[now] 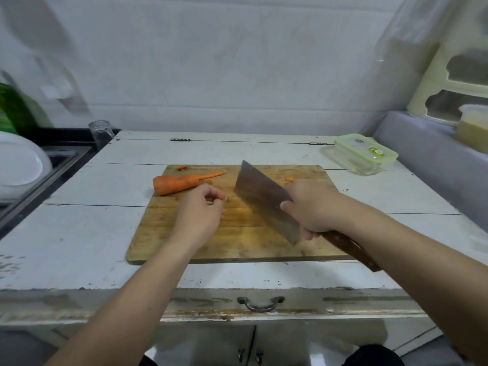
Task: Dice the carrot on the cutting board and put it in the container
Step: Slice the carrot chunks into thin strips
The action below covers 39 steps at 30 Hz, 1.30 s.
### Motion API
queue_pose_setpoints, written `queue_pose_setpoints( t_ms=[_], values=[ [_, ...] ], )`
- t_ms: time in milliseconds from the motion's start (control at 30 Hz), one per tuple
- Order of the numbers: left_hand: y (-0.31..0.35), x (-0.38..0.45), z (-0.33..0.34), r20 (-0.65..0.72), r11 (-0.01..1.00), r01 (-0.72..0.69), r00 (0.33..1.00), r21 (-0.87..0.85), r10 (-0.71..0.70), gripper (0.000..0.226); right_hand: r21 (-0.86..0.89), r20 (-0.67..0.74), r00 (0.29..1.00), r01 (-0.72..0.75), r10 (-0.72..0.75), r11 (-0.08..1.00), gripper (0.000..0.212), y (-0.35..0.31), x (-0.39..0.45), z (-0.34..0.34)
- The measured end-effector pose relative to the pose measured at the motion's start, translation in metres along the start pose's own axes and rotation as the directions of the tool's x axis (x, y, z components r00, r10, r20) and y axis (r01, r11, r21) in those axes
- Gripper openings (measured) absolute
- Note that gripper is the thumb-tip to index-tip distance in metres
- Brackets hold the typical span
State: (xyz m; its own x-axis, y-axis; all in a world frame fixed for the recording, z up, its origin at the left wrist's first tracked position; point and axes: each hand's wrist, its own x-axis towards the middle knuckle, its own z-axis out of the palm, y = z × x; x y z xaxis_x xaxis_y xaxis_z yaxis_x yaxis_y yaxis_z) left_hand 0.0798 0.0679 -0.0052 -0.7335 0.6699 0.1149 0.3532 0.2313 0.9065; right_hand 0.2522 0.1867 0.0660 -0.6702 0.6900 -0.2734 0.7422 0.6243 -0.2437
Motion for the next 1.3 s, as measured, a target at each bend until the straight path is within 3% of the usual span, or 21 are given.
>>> queue_pose_setpoints(
  t_ms=[233, 333, 400, 467, 533, 567, 667, 767, 833, 900, 1033, 1200, 1300],
  values=[
    [0.005, 0.003, 0.006, 0.045, 1.000, 0.001, 0.999, -0.005, -0.001, 0.023, -0.086, -0.123, 0.992, -0.017, 0.006, 0.996, 0.020, 0.048, 0.034, -0.027],
    [0.005, 0.006, 0.008, 0.034, 1.000, -0.007, 0.999, -0.021, 0.008, 0.025, -0.147, -0.151, 0.984, 0.073, -0.095, 0.986, 0.019, 0.059, 0.034, -0.032],
    [0.007, 0.009, 0.007, -0.048, 0.995, -0.048, 0.998, -0.090, 0.043, 0.029, -0.159, -0.200, 0.960, 0.163, -0.194, 0.974, 0.022, 0.068, 0.028, -0.036],
    [0.015, 0.015, 0.005, -0.162, 0.984, -0.114, 0.982, -0.134, 0.092, 0.034, -0.300, -0.316, 0.889, 0.239, -0.332, 0.924, 0.019, 0.081, 0.019, -0.032],
    [0.027, 0.023, 0.004, -0.201, 0.970, -0.183, 0.968, -0.159, 0.149, 0.039, -0.570, -0.433, 0.734, 0.227, -0.524, 0.789, 0.006, 0.094, 0.010, -0.017],
    [0.033, 0.027, 0.006, -0.177, 0.965, -0.213, 0.967, -0.156, 0.184, 0.042, -0.646, -0.451, 0.679, 0.200, -0.580, 0.736, 0.010, 0.100, 0.006, -0.007],
    [0.050, 0.032, 0.021, 0.011, 0.950, -0.303, 0.953, -0.071, 0.304, 0.049, -0.730, -0.479, 0.546, 0.187, -0.687, 0.657, 0.027, 0.119, -0.001, 0.025],
    [0.062, 0.028, 0.046, 0.321, 0.914, -0.399, 0.877, 0.072, 0.358, 0.048, -0.727, -0.537, 0.455, 0.176, -0.710, 0.663, 0.030, 0.134, 0.001, 0.049],
    [0.065, 0.026, 0.067, 0.502, 0.862, -0.483, 0.790, 0.156, 0.352, 0.047, -0.692, -0.578, 0.446, 0.175, -0.683, 0.700, 0.035, 0.140, 0.004, 0.054],
    [0.065, 0.030, 0.086, 0.585, 0.796, -0.565, 0.728, 0.218, 0.357, 0.048, -0.660, -0.613, 0.440, 0.171, -0.656, 0.731, 0.041, 0.142, 0.005, 0.053],
    [0.069, 0.047, 0.109, 0.587, 0.769, -0.575, 0.736, 0.280, 0.337, 0.045, -0.639, -0.608, 0.479, 0.178, -0.633, 0.748, 0.047, 0.142, 0.006, 0.053],
    [0.073, 0.057, 0.112, 0.490, 0.864, -0.467, 0.807, 0.190, 0.329, 0.048, -0.601, -0.571, 0.549, 0.229, -0.611, 0.766, 0.049, 0.140, 0.008, 0.056],
    [0.078, 0.050, 0.114, 0.611, 0.854, -0.494, 0.731, 0.164, 0.306, 0.047, -0.603, -0.550, 0.571, 0.233, -0.609, 0.763, 0.050, 0.138, 0.009, 0.054]
  ],
)
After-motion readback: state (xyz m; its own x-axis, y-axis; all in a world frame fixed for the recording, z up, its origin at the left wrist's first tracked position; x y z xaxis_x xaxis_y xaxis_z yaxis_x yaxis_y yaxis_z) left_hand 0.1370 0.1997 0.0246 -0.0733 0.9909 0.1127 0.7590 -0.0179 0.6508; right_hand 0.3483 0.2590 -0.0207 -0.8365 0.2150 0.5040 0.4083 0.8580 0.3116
